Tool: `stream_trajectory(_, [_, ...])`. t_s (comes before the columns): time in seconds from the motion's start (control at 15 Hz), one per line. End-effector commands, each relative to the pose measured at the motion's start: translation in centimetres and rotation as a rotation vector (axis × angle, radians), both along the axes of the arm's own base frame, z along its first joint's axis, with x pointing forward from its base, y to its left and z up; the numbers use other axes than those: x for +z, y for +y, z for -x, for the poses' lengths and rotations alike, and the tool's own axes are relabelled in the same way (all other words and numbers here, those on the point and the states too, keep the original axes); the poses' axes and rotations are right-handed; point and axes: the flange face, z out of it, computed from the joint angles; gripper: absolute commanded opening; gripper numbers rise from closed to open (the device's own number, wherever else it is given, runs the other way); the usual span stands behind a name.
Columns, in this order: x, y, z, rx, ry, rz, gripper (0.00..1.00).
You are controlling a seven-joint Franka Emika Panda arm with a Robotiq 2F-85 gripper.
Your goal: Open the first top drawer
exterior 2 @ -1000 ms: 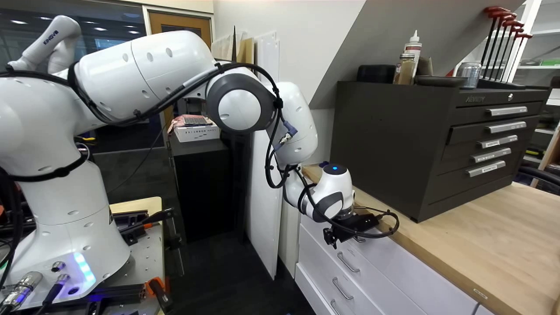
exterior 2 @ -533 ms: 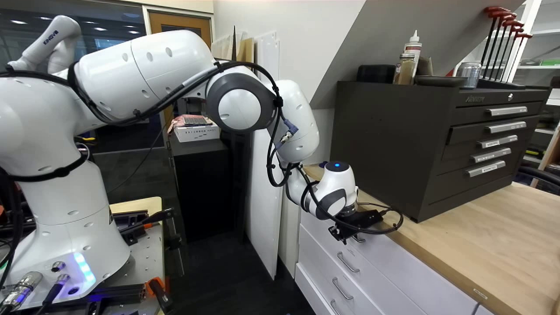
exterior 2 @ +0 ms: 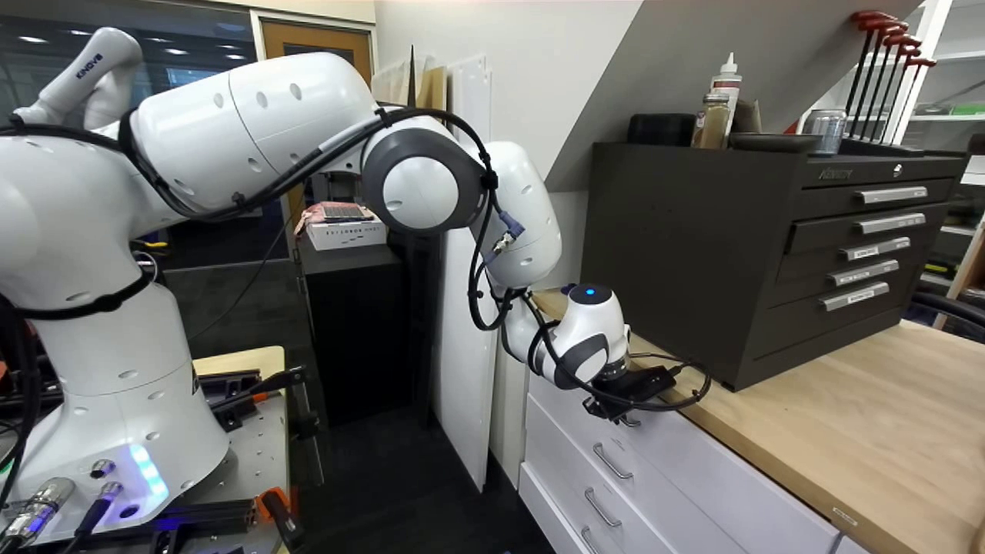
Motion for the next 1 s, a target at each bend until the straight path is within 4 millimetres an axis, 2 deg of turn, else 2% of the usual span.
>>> stream_trajectory(0.0, [-0.2, 0.4, 1.3, 0.030, 0.031, -0.014, 0.03])
stream_trajectory(0.4, [-0.4, 0.6, 3.2, 0.070, 0.047, -0.004, 0.03])
stream_trajectory(0.93, [0.2, -0.2, 5.2, 0.044, 0.031, -0.006, 0.03])
